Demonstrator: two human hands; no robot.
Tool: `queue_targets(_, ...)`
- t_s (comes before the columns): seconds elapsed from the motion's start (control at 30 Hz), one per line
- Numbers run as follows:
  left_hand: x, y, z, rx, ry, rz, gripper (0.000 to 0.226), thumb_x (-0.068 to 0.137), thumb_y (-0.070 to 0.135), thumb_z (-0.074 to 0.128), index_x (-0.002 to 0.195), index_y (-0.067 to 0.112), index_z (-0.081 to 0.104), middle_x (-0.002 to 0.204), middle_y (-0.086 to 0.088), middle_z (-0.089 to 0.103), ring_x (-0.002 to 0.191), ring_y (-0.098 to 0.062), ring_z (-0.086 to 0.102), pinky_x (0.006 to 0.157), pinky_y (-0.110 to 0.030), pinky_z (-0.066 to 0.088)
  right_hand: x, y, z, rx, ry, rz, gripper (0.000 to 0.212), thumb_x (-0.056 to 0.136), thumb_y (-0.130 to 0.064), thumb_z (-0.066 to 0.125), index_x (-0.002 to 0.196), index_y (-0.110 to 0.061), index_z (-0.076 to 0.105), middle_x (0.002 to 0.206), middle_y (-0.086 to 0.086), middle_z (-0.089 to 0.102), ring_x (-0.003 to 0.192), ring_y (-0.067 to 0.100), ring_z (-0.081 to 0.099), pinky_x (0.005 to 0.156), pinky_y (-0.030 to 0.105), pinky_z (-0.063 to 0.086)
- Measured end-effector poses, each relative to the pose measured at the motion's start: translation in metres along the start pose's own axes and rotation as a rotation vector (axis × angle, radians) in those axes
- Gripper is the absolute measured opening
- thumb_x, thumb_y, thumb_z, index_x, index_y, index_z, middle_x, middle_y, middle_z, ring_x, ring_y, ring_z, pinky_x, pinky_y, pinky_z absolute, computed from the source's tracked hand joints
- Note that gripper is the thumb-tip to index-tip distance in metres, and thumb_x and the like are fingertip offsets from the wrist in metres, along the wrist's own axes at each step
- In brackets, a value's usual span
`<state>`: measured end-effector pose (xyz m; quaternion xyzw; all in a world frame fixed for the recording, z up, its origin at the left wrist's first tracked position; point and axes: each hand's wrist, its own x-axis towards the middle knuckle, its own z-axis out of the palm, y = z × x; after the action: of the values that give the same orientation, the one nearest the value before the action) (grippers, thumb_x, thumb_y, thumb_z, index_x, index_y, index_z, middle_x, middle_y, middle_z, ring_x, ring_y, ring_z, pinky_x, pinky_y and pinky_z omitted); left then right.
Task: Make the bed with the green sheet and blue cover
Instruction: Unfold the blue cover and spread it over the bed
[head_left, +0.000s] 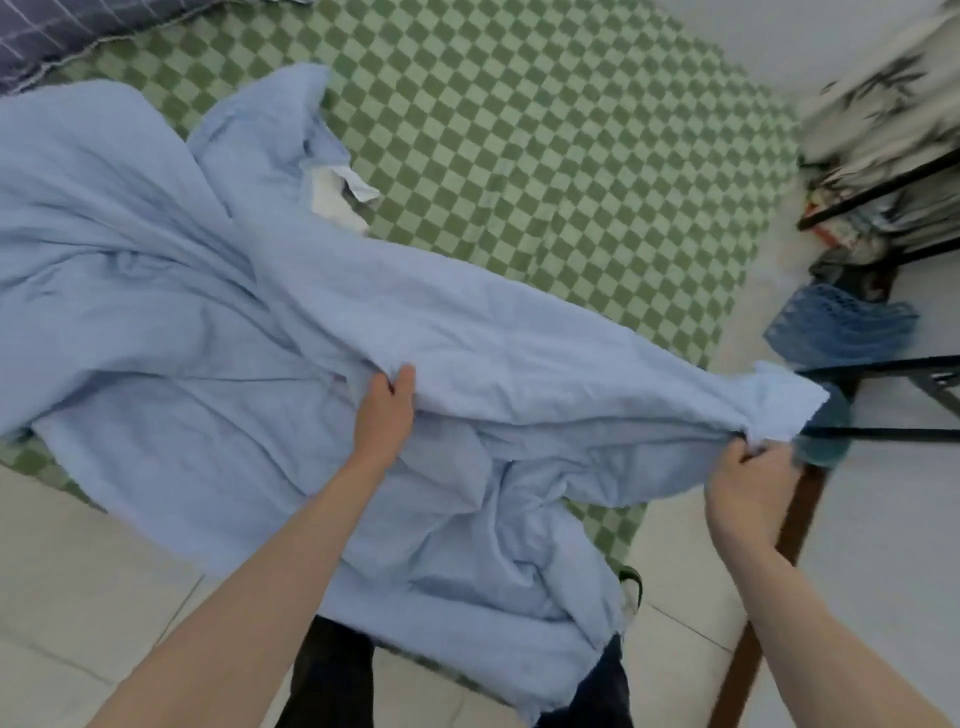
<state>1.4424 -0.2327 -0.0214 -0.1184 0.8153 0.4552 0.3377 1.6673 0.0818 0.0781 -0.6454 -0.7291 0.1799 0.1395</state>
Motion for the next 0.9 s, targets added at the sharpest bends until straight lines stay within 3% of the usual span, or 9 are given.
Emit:
queue_targets(0.2, -0.068, -0.088, 0.083, 0.478, -0.184, 0.103, 0.042, 0.099, 0.024, 0.058, 0.138, 0.007, 0.054, 0.139, -0.014, 0.057, 0.126, -0.032, 0.054, 0.108, -0.04, 0.041, 0.04, 0.086, 0.052, 0.006, -0.583, 0.098, 0.024, 0.098, -0.032, 0.056, 0.105, -0.009, 0.054, 0.094, 0.009, 0.063, 0.089, 0.033, 0.064, 0.067, 0.033, 0.043)
queue_targets(0.3, -0.133, -0.15, 0.11, 0.646, -0.313, -0.161, 0.027, 0.104, 0.026, 0.049, 0.114, 0.005, 0.063, 0.126, -0.016, 0.064, 0.118, -0.031, 0.059, 0.098, -0.036, 0.042, 0.059, 0.102, 0.063, 0.07, -0.947, -0.072, 0.016, 0.098, -0.04, 0.054, 0.111, -0.032, 0.048, 0.094, -0.014, 0.054, 0.091, 0.018, 0.057, 0.07, 0.03, 0.045)
queue_targets(0.37, -0.196, -0.175, 0.135, 0.702, -0.314, -0.345, 0.026, 0.104, 0.022, 0.046, 0.088, 0.009, 0.062, 0.108, -0.016, 0.068, 0.112, -0.035, 0.061, 0.086, -0.035, 0.042, 0.076, 0.127, 0.045, 0.079, -1.099, -0.165, 0.043, 0.099, -0.037, 0.053, 0.139, -0.035, 0.038, 0.103, -0.018, 0.051, 0.093, 0.013, 0.056, 0.075, 0.028, 0.047)
queue_targets(0.43, -0.261, -0.174, 0.172, 0.752, -0.366, -0.462, 0.029, 0.104, 0.02, 0.045, 0.097, 0.006, 0.07, 0.114, -0.017, 0.068, 0.118, -0.032, 0.06, 0.087, -0.034, 0.043, 0.096, 0.167, 0.003, 0.025, -1.16, -0.158, 0.057, 0.1, -0.036, 0.051, 0.152, -0.035, 0.028, 0.104, -0.013, 0.059, 0.087, 0.006, 0.058, 0.07, 0.019, 0.044)
queue_targets(0.5, -0.313, -0.142, 0.22, 0.76, -0.466, -0.488, 0.03, 0.105, 0.021, 0.044, 0.115, 0.007, 0.069, 0.127, -0.015, 0.064, 0.12, -0.024, 0.058, 0.097, -0.028, 0.043, 0.118, 0.225, -0.049, -0.121, -1.218, -0.122, 0.048, 0.099, -0.034, 0.05, 0.146, -0.031, 0.04, 0.108, -0.005, 0.067, 0.092, 0.011, 0.062, 0.073, 0.019, 0.045)
queue_targets(0.63, -0.366, -0.031, 0.346, 0.675, -0.593, -0.373, 0.029, 0.103, 0.024, 0.05, 0.075, 0.022, 0.056, 0.09, -0.001, 0.065, 0.087, -0.014, 0.059, 0.084, -0.021, 0.048, 0.175, 0.349, -0.155, -0.501, -1.298, 0.077, 0.034, 0.103, -0.028, 0.047, 0.134, -0.016, 0.056, 0.132, 0.005, 0.061, 0.121, 0.024, 0.058, 0.102, 0.031, 0.043)
queue_targets(0.7, -0.368, 0.023, 0.406, 0.647, -0.631, -0.265, 0.02, 0.103, 0.032, 0.047, 0.095, 0.02, 0.062, 0.105, -0.004, 0.069, 0.098, -0.018, 0.062, 0.093, -0.032, 0.049, 0.193, 0.396, -0.198, -0.611, -1.33, 0.196, 0.02, 0.101, -0.021, 0.048, 0.102, -0.013, 0.065, 0.107, 0.006, 0.064, 0.107, 0.026, 0.06, 0.091, 0.029, 0.043)
queue_targets(0.77, -0.364, 0.073, 0.454, 0.625, -0.678, -0.155, 0.029, 0.102, 0.04, 0.046, 0.119, 0.023, 0.063, 0.121, 0.002, 0.067, 0.103, -0.014, 0.059, 0.09, -0.029, 0.046, 0.203, 0.419, -0.223, -0.651, -1.368, 0.265, 0.025, 0.097, -0.015, 0.048, 0.073, -0.016, 0.056, 0.078, 0.003, 0.055, 0.079, 0.023, 0.055, 0.07, 0.027, 0.041)
queue_targets(0.9, -0.34, 0.152, 0.504, 0.449, -0.658, -0.065, 0.036, 0.1, 0.045, 0.047, 0.128, 0.026, 0.061, 0.126, 0.007, 0.065, 0.108, -0.012, 0.06, 0.088, -0.027, 0.044, 0.233, 0.394, -0.225, -0.652, -1.438, 0.205, 0.022, 0.095, -0.016, 0.045, 0.077, -0.014, 0.057, 0.074, 0.004, 0.057, 0.066, 0.019, 0.053, 0.059, 0.025, 0.039)
